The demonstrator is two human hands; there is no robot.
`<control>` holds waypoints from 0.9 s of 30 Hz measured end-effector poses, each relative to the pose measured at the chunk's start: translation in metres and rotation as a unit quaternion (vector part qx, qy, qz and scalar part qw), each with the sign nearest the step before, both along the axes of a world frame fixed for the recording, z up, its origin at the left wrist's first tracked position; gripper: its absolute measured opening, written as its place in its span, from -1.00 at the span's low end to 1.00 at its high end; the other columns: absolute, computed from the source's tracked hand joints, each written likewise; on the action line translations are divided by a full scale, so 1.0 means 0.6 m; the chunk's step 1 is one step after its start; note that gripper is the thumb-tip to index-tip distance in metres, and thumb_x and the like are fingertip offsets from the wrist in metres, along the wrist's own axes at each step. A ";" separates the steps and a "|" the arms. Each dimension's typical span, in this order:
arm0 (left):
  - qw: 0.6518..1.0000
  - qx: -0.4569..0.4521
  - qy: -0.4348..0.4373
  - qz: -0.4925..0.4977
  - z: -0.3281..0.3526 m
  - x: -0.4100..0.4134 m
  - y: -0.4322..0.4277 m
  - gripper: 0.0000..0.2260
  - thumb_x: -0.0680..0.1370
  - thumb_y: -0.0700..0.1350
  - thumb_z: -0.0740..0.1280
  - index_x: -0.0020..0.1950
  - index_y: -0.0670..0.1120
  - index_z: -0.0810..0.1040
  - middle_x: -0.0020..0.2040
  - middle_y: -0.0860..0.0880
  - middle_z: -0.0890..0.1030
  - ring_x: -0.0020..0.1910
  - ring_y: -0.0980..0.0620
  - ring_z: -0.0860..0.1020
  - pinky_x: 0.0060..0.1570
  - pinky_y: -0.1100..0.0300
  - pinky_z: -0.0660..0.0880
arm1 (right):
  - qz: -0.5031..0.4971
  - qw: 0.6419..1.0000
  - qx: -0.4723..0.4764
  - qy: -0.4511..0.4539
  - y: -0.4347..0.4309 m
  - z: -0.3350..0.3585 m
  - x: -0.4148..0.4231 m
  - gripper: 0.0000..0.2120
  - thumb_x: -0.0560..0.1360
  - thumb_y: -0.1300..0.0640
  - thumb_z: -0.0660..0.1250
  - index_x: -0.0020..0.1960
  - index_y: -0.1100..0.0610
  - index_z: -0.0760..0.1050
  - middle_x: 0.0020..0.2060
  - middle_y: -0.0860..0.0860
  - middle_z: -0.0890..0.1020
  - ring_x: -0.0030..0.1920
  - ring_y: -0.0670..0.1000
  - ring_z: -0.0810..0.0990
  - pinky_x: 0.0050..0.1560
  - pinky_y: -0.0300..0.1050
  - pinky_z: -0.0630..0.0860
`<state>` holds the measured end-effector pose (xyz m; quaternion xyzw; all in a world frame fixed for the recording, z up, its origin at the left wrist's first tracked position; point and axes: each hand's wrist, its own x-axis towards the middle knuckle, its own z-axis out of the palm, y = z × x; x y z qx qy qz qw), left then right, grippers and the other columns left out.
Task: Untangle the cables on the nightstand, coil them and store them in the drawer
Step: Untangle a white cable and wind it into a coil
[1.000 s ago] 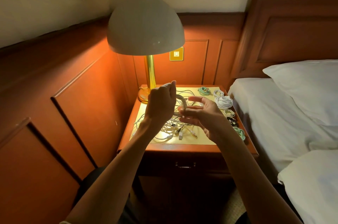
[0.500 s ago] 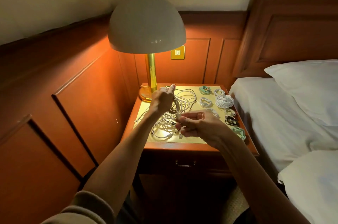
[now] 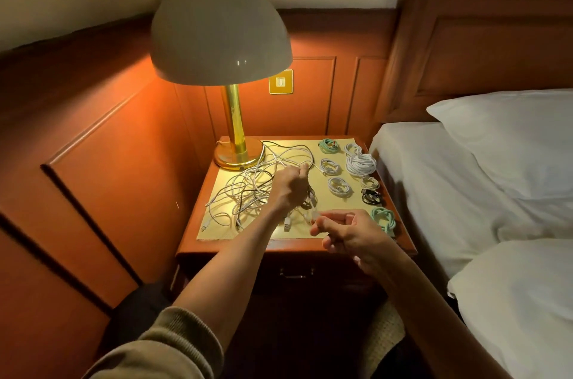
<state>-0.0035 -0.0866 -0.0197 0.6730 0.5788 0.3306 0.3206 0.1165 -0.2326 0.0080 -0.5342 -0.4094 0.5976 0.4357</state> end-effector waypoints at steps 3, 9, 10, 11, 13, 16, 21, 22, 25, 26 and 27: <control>0.999 -0.032 0.019 -0.013 -0.018 0.030 -0.003 -0.47 0.71 0.06 0.06 -0.30 -0.21 0.51 -0.22 -0.18 0.64 -0.25 -0.13 0.57 -0.20 0.07 0.45 | 0.011 0.979 0.034 -0.202 0.001 -0.003 0.034 -0.87 0.61 0.16 0.35 0.08 0.21 0.60 -0.23 0.11 0.72 -0.36 0.02 0.64 -0.32 -0.14 0.63; 0.997 -0.035 0.072 -0.021 -0.042 0.077 -0.015 -0.46 0.69 0.08 0.03 -0.21 -0.24 0.58 -0.16 -0.19 0.68 -0.23 -0.13 0.58 -0.21 0.09 0.45 | 0.025 0.801 0.006 -0.598 0.025 -0.019 0.045 -0.58 0.57 0.03 0.30 0.40 -0.01 0.32 0.18 0.09 0.61 0.17 0.13 0.59 0.10 0.00 0.51; 0.997 -0.026 0.077 -0.019 -0.042 0.083 -0.019 -0.45 0.70 0.07 0.03 -0.22 -0.26 0.58 -0.18 -0.19 0.67 -0.25 -0.13 0.56 -0.24 0.09 0.40 | 0.026 0.794 0.008 -0.607 0.030 -0.022 0.040 -0.42 0.56 0.01 0.33 0.50 -0.01 0.19 0.29 0.12 0.52 0.26 0.17 0.53 0.16 0.04 0.47; 0.996 -0.019 0.081 -0.019 -0.044 0.087 -0.021 -0.44 0.71 0.06 0.02 -0.21 -0.28 0.59 -0.18 -0.21 0.67 -0.25 -0.14 0.56 -0.24 0.10 0.37 | 0.017 0.795 0.014 -0.606 0.038 -0.024 0.035 -0.29 0.54 0.00 0.37 0.57 -0.02 0.08 0.36 0.13 0.44 0.31 0.19 0.49 0.20 0.06 0.46; 0.995 -0.009 0.093 -0.017 -0.046 0.091 -0.024 -0.43 0.72 0.04 0.00 -0.21 -0.31 0.57 -0.16 -0.26 0.65 -0.22 -0.18 0.55 -0.24 0.09 0.34 | -0.010 0.785 0.048 -0.618 0.056 -0.032 0.026 -0.28 0.52 0.06 0.41 0.57 0.00 0.13 0.34 0.11 0.44 0.30 0.17 0.50 0.20 0.03 0.49; 0.996 -0.019 0.087 -0.023 -0.052 0.087 -0.021 -0.49 0.72 0.00 0.00 -0.23 -0.28 0.50 -0.18 -0.30 0.61 -0.18 -0.22 0.56 -0.22 0.05 0.36 | -0.029 0.759 0.094 -0.644 0.081 -0.045 0.028 -0.58 0.48 0.16 0.43 0.33 0.08 0.49 0.16 0.07 0.58 0.16 0.10 0.58 0.08 -0.07 0.52; 0.989 -0.142 -0.003 -0.050 -0.065 0.065 -0.005 -0.50 0.70 0.06 0.04 -0.22 -0.21 0.54 -0.21 -0.19 0.64 -0.38 -0.08 0.56 -0.40 0.18 0.46 | 0.020 0.800 0.091 -0.592 0.114 -0.050 0.044 -0.53 0.34 0.15 0.53 0.23 0.15 0.58 0.09 0.09 0.64 0.09 0.07 0.60 0.01 -0.16 0.49; 0.981 -0.183 -0.047 -0.050 -0.068 0.059 -0.004 -0.49 0.70 0.08 0.04 -0.19 -0.22 0.57 -0.25 -0.16 0.62 -0.44 -0.03 0.55 -0.43 0.22 0.50 | 0.024 0.808 0.088 -0.582 0.121 -0.052 0.049 -0.47 0.31 0.14 0.56 0.25 0.15 0.57 0.10 0.09 0.65 0.09 0.06 0.61 0.04 -0.15 0.52; 0.942 -0.284 -0.175 -0.046 -0.072 0.047 -0.002 -0.52 0.70 0.07 0.06 -0.05 -0.26 0.58 -0.25 -0.19 0.60 -0.41 -0.04 0.59 -0.28 0.08 0.64 | 0.032 0.810 0.072 -0.582 0.141 -0.063 0.062 -0.40 0.27 0.11 0.62 0.27 0.14 0.55 0.12 0.09 0.66 0.10 0.06 0.63 0.10 -0.09 0.59; 0.934 -0.301 -0.186 -0.045 -0.073 0.045 0.000 -0.54 0.71 0.07 0.06 -0.01 -0.27 0.56 -0.23 -0.19 0.60 -0.37 -0.07 0.60 -0.25 0.05 0.65 | 0.032 0.809 0.066 -0.583 0.147 -0.068 0.067 -0.40 0.27 0.09 0.63 0.26 0.15 0.55 0.12 0.09 0.66 0.10 0.07 0.63 0.10 -0.07 0.59; 0.933 -0.309 -0.179 -0.046 -0.074 0.043 0.001 -0.57 0.71 0.06 0.07 0.04 -0.27 0.54 -0.21 -0.18 0.60 -0.35 -0.09 0.62 -0.25 0.03 0.66 | 0.027 0.808 0.058 -0.586 0.152 -0.073 0.070 -0.41 0.27 0.08 0.64 0.25 0.15 0.56 0.12 0.09 0.66 0.10 0.08 0.63 0.09 -0.07 0.60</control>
